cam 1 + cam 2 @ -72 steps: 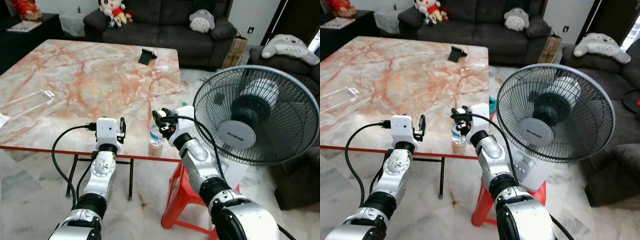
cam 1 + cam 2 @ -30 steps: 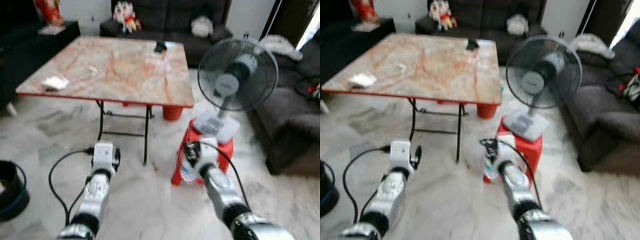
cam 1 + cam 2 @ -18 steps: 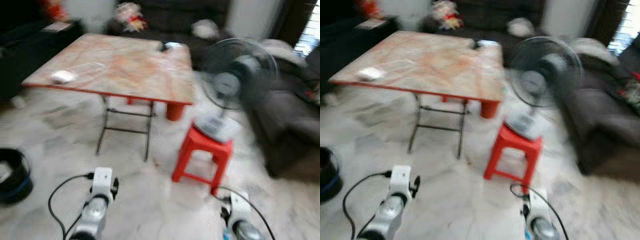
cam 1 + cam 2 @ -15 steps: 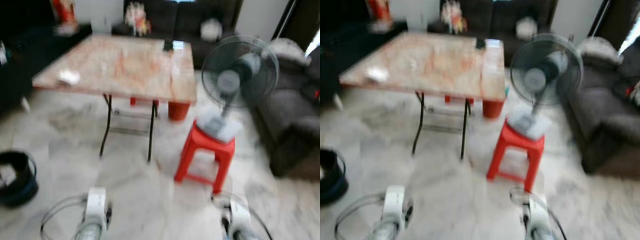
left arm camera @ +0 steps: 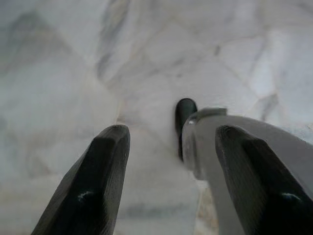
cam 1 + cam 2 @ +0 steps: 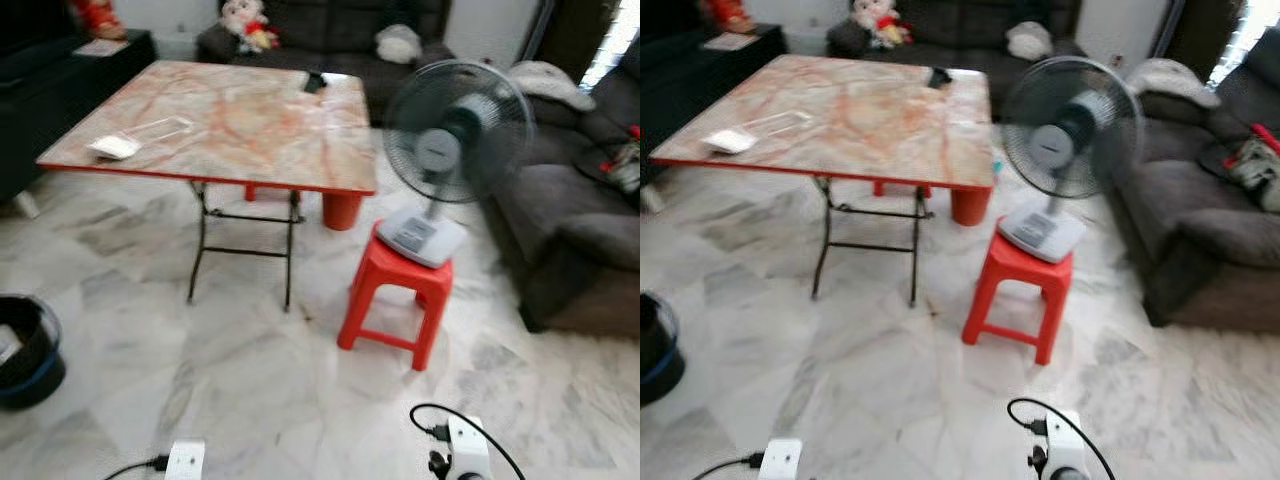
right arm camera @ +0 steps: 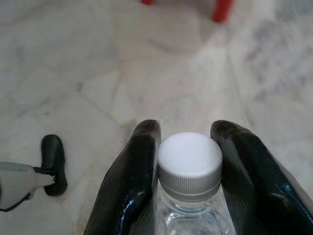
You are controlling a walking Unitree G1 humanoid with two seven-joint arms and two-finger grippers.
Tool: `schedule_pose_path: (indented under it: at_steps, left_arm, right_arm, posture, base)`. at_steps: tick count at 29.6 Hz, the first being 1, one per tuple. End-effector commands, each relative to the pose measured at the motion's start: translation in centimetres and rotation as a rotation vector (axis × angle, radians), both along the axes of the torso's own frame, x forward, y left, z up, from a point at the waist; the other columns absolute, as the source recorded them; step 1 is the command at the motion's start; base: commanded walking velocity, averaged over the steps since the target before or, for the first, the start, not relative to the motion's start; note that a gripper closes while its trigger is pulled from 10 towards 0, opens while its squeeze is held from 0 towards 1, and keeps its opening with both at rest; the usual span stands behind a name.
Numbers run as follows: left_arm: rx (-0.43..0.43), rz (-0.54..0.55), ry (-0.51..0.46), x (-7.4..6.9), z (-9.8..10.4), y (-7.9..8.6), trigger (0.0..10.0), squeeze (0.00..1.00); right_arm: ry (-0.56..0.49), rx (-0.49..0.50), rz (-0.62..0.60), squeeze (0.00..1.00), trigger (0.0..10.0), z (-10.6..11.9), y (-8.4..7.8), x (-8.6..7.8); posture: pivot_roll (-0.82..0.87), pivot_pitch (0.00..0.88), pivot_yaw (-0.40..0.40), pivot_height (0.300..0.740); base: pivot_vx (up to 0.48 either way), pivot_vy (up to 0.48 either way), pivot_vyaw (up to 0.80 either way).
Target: Picking trash to rubbish bin
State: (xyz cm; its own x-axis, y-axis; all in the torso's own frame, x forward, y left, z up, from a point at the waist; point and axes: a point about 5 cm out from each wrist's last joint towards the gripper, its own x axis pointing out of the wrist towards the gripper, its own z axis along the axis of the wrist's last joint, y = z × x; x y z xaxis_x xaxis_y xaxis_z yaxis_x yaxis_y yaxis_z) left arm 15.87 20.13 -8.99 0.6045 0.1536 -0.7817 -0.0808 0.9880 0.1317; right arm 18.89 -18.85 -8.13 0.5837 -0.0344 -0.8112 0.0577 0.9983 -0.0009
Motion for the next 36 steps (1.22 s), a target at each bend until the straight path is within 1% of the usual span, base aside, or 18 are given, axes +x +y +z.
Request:
schedule_pose_path:
  at_steps: [1,6,10,21,23,29,34,36]
  left_arm:
    - [-0.004,0.009,-0.014,0.58,0.23,-0.05,10.0,0.0]
    - [-0.01,0.008,-0.034,1.2,0.5,-0.15,10.0,0.0]
    - [-0.014,0.0,-0.038,1.39,0.56,-0.28,10.0,0.0]
    - [-0.012,0.001,-0.031,1.17,0.46,-0.3,10.0,0.0]
    - [-0.011,-0.001,-0.03,1.18,0.45,-0.33,10.0,0.0]
    - [-0.009,-0.007,-0.026,1.23,0.44,-0.46,10.0,0.0]
    - [-0.018,-0.005,-0.034,1.35,0.5,-0.54,10.0,0.0]
    - [-0.016,-0.005,-0.036,1.5,0.57,-0.43,10.0,0.0]
  right_arm:
    - [-0.023,-0.014,0.027,0.0,10.0,0.43,0.21,0.88]
    - [-0.021,-0.013,0.031,0.0,10.0,0.36,0.42,0.79]
    - [-0.022,-0.009,0.03,0.0,10.0,0.32,0.59,0.74]
    - [-0.01,-0.012,0.035,0.0,10.0,0.1,0.53,0.29]
    - [-0.017,-0.014,0.04,0.0,10.0,0.25,0.52,0.58]
    - [-0.024,-0.017,0.045,0.0,10.0,0.35,0.5,0.76]
    - [-0.035,0.009,0.025,0.0,10.0,0.38,0.6,0.8]
    - [-0.033,0.007,0.031,0.0,10.0,0.37,0.62,0.8]
  posture:
    - [0.04,0.0,-0.075,0.74]
    - [0.04,0.0,-0.072,0.74]
    - [0.03,0.0,-0.066,0.74]
    - [0.03,0.0,-0.065,0.74]
    - [0.03,0.0,-0.065,0.74]
    - [0.03,0.0,-0.065,0.74]
    - [0.03,0.0,-0.065,0.74]
    - [0.03,0.0,-0.066,0.74]
  base:
    - [0.0,0.0,0.8]
    - [0.0,0.0,0.8]
    - [0.0,0.0,0.8]
    - [0.0,0.0,0.8]
    - [0.0,0.0,0.8]
    - [0.0,0.0,0.8]
    - [0.0,0.0,0.0]
    - [0.272,0.0,0.0]
